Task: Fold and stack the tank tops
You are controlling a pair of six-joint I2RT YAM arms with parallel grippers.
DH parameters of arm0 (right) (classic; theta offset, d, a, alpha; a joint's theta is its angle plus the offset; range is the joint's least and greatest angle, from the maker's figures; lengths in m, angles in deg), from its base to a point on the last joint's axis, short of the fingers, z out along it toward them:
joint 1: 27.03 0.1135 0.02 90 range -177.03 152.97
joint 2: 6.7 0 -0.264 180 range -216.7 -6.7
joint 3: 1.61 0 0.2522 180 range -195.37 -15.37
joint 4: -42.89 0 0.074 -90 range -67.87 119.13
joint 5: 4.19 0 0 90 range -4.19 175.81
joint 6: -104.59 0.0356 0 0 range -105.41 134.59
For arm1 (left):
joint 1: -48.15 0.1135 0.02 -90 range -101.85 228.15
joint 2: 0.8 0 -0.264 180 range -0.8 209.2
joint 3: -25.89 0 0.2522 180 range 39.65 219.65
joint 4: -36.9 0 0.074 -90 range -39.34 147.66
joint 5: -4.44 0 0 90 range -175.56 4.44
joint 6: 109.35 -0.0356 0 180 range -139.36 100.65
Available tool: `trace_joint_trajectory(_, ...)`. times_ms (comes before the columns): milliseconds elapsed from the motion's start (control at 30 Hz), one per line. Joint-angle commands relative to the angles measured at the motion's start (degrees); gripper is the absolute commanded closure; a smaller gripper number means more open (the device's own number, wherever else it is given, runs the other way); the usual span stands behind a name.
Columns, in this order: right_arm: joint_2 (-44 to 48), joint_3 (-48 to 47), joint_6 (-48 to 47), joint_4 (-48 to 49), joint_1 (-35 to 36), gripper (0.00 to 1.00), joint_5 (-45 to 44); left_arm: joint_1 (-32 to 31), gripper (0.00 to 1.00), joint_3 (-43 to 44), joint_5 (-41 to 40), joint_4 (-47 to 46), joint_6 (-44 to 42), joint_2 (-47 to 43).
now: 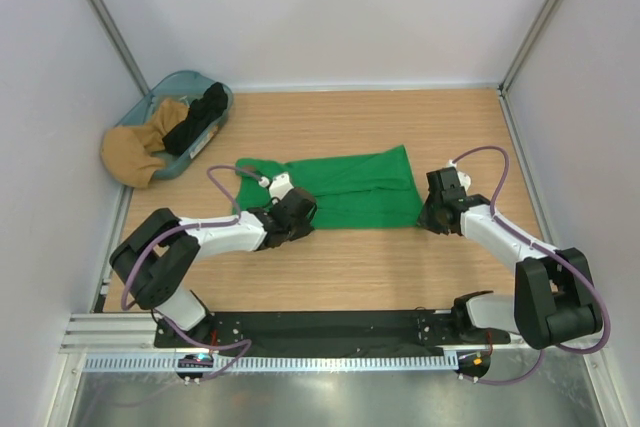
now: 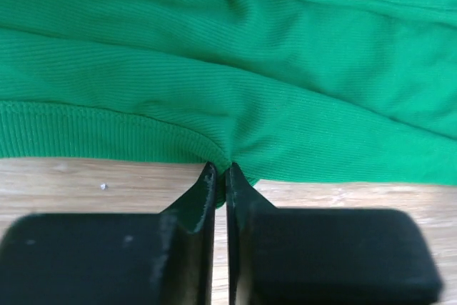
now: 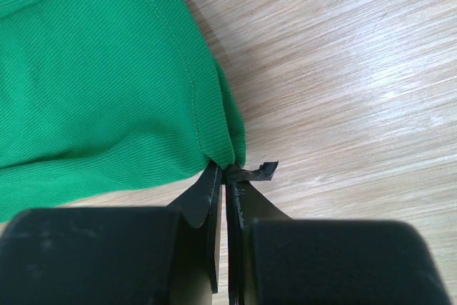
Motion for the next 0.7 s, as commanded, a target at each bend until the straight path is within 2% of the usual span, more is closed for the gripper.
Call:
trace_joint_trajectory(0,1.7,-1.7,-1.0,-0.4,0.1,0.96,-1.3,-0.3,1.00,1.0,-0.6,-1.8,-0.4,-0.7)
trace_joint_trajectory(67,2.1,-1.7,-1.2,-0.5,0.2,0.99,-0.9,-0.3,1.00,0.3,-0.6,-0.6,-1.4,-2.5)
trace_joint_trajectory(367,1.9,-1.7,-2.3,-2.6,0.2,0.99,0.6,-1.2,1.00,-2.5,0.2,8.1,-1.7,-9.7)
trace_joint_trajectory(667,1.5,-5.9,-3.3,-4.2,0.1,0.99,0.5,-1.0,1.00,3.5,-1.5,15.1,-5.6,-9.4)
